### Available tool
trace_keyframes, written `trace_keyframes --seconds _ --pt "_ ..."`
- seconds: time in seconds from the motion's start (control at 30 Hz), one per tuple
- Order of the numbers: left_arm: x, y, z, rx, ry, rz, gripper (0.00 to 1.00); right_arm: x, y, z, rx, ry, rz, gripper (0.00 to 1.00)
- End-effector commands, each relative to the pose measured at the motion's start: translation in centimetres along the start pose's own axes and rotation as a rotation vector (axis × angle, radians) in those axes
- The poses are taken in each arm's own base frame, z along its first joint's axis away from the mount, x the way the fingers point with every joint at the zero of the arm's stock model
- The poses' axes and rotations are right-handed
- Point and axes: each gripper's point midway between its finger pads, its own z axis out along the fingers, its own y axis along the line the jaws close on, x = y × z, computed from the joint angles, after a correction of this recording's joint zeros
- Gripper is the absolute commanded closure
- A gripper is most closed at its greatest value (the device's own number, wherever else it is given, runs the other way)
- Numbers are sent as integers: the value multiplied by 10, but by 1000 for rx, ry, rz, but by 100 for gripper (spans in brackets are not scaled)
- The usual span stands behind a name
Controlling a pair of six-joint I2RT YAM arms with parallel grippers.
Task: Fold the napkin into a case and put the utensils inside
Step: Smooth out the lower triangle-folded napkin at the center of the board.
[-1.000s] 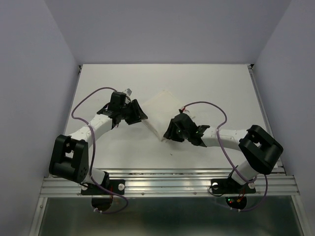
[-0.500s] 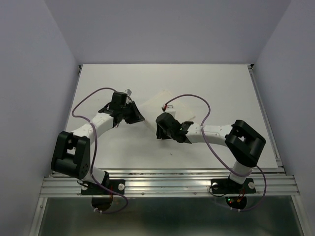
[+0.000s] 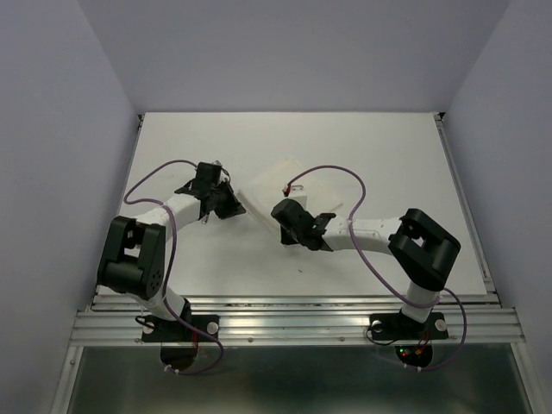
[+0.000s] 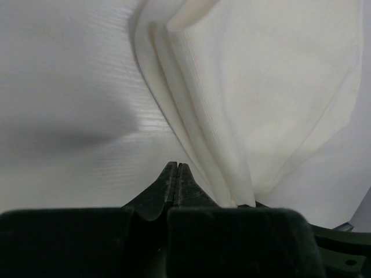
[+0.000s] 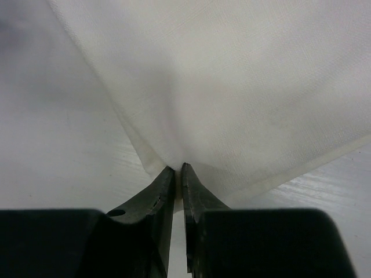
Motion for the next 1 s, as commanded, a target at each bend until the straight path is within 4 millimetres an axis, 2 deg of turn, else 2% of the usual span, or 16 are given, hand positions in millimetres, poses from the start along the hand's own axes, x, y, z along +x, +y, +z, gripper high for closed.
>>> trace_keyframes --seconds 0.0,0.03,0.13,0.5,0.73,0.97 --pt "-38 -1 -5 12 -116 -76 100 -27 9 -14 -18 -82 26 82" --pt "-42 5 -5 7 -125 -114 100 -27 9 -14 -17 -81 27 82" --pt "-48 7 -4 10 -140 -144 100 -25 11 -13 -26 -74 31 80" --pt "-64 -7 20 63 -140 -163 100 -24 12 -12 -31 -74 30 79" --pt "-70 -11 24 75 -141 -156 100 -23 13 -12 -37 -69 33 77" --pt "-68 -7 37 61 -114 -155 100 -26 14 -13 -40 -75 32 76"
